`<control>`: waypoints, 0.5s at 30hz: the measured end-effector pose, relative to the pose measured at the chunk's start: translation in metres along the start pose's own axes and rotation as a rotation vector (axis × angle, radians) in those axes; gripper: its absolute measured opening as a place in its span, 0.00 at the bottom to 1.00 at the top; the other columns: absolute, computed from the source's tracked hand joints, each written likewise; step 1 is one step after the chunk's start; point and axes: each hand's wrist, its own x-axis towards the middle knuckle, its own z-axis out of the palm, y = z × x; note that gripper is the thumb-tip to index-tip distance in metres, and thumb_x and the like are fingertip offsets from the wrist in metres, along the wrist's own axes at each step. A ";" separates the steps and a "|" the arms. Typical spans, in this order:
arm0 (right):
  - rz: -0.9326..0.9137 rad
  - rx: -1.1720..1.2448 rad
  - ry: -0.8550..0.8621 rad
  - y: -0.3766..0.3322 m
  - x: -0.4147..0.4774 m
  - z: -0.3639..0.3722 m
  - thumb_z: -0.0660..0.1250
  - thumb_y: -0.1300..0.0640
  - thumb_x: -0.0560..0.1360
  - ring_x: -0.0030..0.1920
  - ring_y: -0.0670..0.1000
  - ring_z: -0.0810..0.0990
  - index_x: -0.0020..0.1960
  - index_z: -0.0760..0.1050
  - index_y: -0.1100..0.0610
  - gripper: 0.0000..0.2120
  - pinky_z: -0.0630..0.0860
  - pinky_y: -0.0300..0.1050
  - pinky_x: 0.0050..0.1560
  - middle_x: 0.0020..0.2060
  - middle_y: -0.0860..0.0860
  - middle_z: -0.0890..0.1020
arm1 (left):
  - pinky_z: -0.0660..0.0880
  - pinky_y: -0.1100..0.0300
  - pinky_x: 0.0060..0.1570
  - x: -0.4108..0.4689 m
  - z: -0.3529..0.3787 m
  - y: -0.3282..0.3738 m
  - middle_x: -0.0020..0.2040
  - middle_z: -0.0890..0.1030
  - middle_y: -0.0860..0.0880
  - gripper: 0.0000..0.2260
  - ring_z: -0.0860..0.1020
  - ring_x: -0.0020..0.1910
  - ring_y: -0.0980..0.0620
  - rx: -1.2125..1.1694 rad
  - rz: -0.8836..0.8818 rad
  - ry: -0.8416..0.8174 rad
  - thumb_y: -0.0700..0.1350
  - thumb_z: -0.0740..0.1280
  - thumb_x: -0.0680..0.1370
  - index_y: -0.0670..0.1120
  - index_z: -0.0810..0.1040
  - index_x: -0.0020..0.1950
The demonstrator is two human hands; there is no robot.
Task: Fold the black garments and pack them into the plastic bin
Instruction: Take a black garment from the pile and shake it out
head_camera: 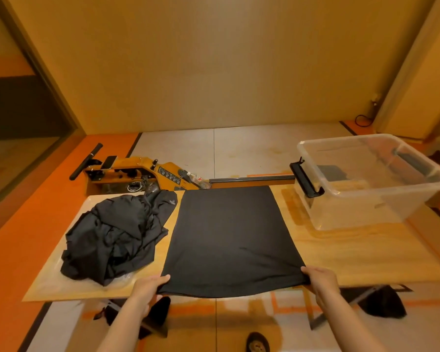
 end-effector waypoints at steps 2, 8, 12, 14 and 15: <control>0.042 -0.026 -0.012 0.007 -0.005 -0.003 0.68 0.67 0.75 0.45 0.62 0.78 0.50 0.78 0.69 0.06 0.78 0.50 0.41 0.43 0.62 0.80 | 0.76 0.53 0.50 -0.012 0.003 -0.006 0.54 0.82 0.38 0.10 0.80 0.53 0.41 -0.018 -0.017 -0.029 0.36 0.69 0.76 0.34 0.79 0.56; 0.046 -0.113 -0.060 0.015 -0.021 -0.011 0.65 0.61 0.78 0.37 0.55 0.76 0.44 0.76 0.66 0.08 0.70 0.43 0.32 0.38 0.60 0.78 | 0.75 0.53 0.55 -0.020 0.004 -0.022 0.52 0.81 0.41 0.10 0.79 0.52 0.45 -0.117 0.013 0.001 0.40 0.66 0.79 0.36 0.78 0.57; -0.056 -0.059 -0.146 -0.005 -0.023 -0.009 0.63 0.60 0.79 0.47 0.59 0.79 0.49 0.77 0.65 0.09 0.76 0.47 0.42 0.46 0.62 0.80 | 0.76 0.50 0.54 -0.019 0.006 -0.006 0.54 0.81 0.38 0.09 0.79 0.55 0.42 -0.115 0.121 0.064 0.40 0.65 0.80 0.36 0.79 0.56; -0.108 -0.018 -0.189 -0.023 -0.022 -0.003 0.62 0.59 0.80 0.50 0.59 0.79 0.47 0.77 0.63 0.09 0.77 0.48 0.47 0.48 0.62 0.81 | 0.77 0.53 0.49 -0.020 0.009 0.011 0.54 0.81 0.39 0.08 0.79 0.54 0.43 -0.110 0.194 0.073 0.40 0.66 0.79 0.38 0.79 0.54; -0.130 0.009 -0.205 -0.034 -0.021 0.001 0.62 0.59 0.80 0.51 0.58 0.79 0.47 0.77 0.62 0.09 0.78 0.47 0.46 0.48 0.61 0.81 | 0.77 0.55 0.46 -0.020 0.011 0.022 0.52 0.81 0.40 0.07 0.79 0.53 0.43 -0.105 0.228 0.080 0.41 0.66 0.79 0.39 0.79 0.53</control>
